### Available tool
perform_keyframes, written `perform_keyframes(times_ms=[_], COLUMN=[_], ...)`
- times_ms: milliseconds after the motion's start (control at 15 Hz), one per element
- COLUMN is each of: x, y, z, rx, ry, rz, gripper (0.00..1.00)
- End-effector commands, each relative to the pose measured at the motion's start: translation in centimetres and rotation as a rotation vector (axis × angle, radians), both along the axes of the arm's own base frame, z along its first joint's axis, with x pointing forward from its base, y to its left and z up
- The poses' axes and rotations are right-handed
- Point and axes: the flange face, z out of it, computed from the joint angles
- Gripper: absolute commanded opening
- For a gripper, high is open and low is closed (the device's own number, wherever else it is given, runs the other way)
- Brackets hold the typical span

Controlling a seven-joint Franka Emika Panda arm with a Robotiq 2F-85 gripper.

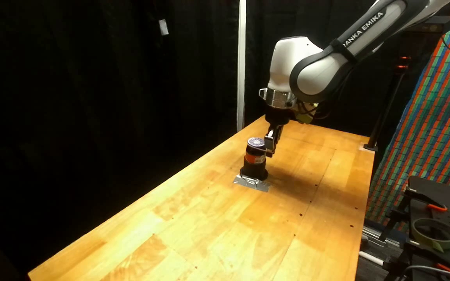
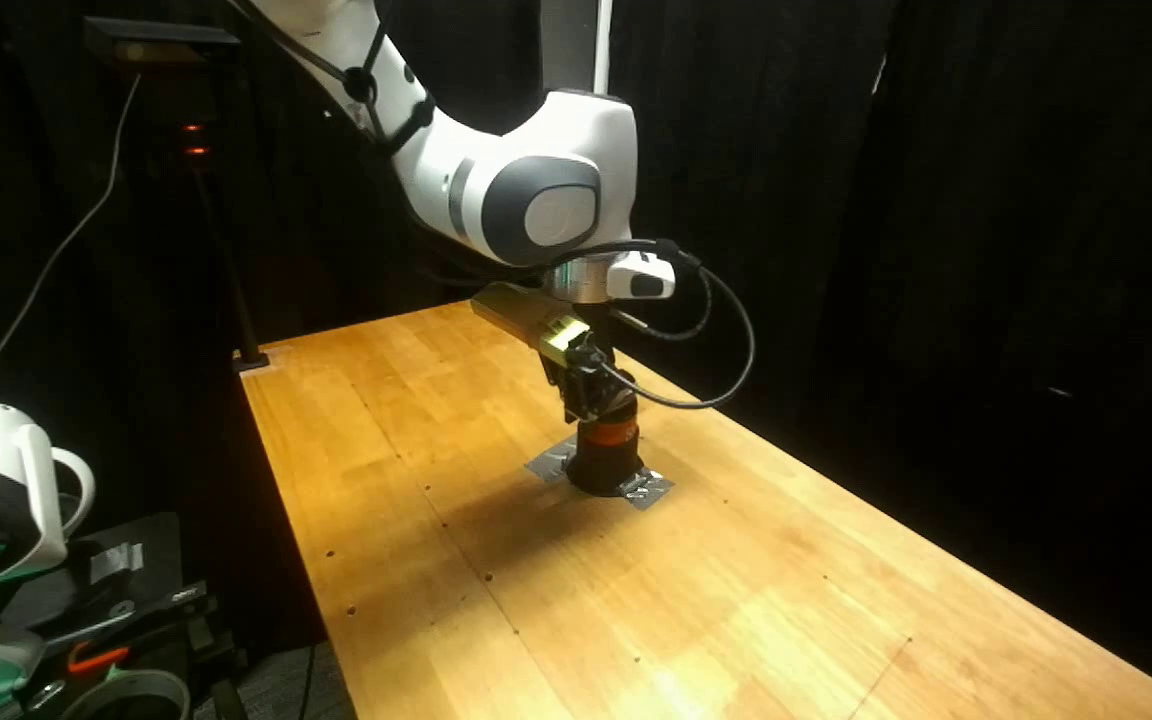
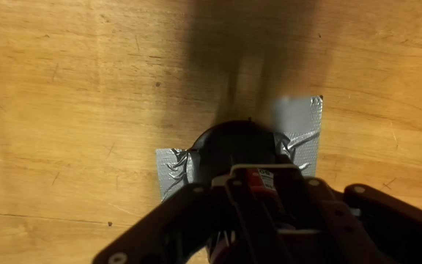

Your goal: Put the elastic around the bottle

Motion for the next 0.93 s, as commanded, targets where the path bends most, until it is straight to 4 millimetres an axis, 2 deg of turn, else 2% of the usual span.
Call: perform_keyframes(times_ms=[0, 267, 600, 867], x=[-2.6, -4.1, -5.9, -7.1], y=[0.5, 1.2, 1.9, 1.6], z=[0.3, -0.6, -1.4, -1.7], rx=[0.024, 0.038, 0.096, 0.095], ry=[-0.061, -0.167, -0.369, -0.514], rz=[-0.019, -0.028, -0.104, -0.184], gripper=[0.17, 0.24, 0.22, 0.23])
